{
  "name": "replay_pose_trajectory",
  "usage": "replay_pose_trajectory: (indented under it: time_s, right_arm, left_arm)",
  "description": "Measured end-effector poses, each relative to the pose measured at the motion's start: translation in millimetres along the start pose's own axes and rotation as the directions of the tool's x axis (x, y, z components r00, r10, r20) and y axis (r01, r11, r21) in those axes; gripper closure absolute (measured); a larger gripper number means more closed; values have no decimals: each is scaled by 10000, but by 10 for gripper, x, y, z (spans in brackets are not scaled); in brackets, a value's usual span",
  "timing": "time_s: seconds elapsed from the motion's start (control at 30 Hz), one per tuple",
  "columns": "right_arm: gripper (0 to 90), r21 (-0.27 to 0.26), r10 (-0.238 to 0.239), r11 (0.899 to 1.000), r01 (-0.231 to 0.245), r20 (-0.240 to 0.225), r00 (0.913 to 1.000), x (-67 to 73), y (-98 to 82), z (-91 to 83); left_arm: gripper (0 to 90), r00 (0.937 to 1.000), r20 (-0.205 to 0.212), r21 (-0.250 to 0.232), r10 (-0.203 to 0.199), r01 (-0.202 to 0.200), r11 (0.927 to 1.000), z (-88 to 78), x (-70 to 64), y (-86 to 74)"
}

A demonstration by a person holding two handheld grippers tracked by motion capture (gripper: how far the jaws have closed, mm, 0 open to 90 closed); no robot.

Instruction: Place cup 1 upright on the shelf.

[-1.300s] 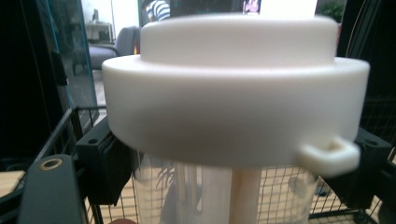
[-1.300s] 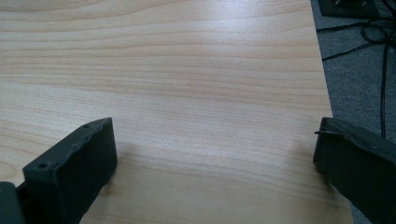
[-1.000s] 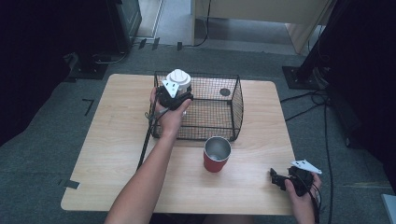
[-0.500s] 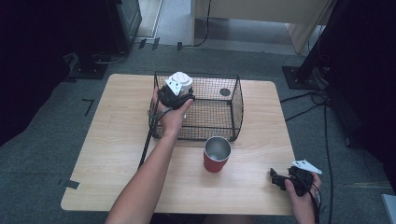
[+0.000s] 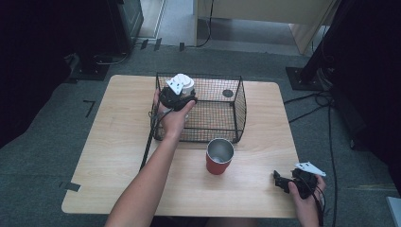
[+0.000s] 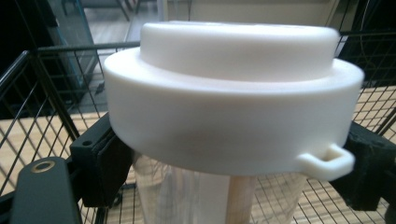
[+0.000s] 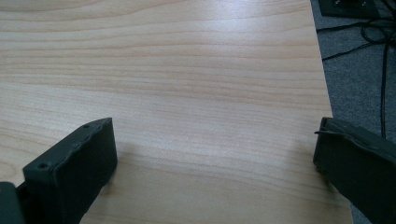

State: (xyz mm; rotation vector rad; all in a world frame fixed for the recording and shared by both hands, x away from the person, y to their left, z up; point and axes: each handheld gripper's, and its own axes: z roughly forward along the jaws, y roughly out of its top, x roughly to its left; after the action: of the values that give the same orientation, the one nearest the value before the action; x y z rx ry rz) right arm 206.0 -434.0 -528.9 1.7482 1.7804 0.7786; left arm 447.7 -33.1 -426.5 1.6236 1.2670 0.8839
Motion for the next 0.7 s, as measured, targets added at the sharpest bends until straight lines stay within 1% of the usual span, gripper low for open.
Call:
replay_pose_trajectory:
  time_s: [0.07,0.13,0.2,0.27,0.3,0.33,0.43,0.5,0.57,0.63,0.7]
  right_arm:
    - [0,-3,-8,10000,8,-2,10000,0,0,1]
    - [0,1,-10,10000,10,-24,10000,-2,1,1]
    - [0,1,-14,10000,14,-24,10000,-2,1,1]
    - [0,1,-11,10000,11,-23,10000,-2,1,1]
    - [0,0,-17,10000,17,-23,10000,-2,1,1]
    - [0,0,-17,10000,17,-23,10000,-2,1,1]
    - [0,1,-18,10000,18,-23,10000,-2,1,1]
    - [0,0,-19,10000,19,-21,10000,-2,1,1]
    - [0,0,-17,10000,17,-27,10000,-3,2,2]
    - [0,-9,-37,10000,37,-29,10000,-6,3,4]
    - [0,-8,-38,10000,38,-28,10000,-6,3,4]
  left_arm:
    - [129,9999,110,126,-60,58,9999,-8,-5,-1]
    - [103,9998,184,150,-48,45,9999,-11,-9,-6]
    - [96,9995,308,311,-91,81,9995,-12,-8,-7]
    - [72,9994,305,271,-139,131,9995,-10,-2,-4]
    - [55,9991,337,277,-266,257,9993,-4,1,-4]
    - [37,9991,337,277,-266,257,9993,-4,1,-4]
    - [20,9991,295,327,-313,303,9990,3,10,9]
    - [8,9996,221,245,-197,192,9995,-7,-4,12]
    - [4,9999,1,181,-145,145,9997,-21,-24,17]
    - [5,9999,-129,30,0,0,10000,-38,-36,20]
    - [4,9999,-166,-164,-17,14,9999,-54,-41,22]
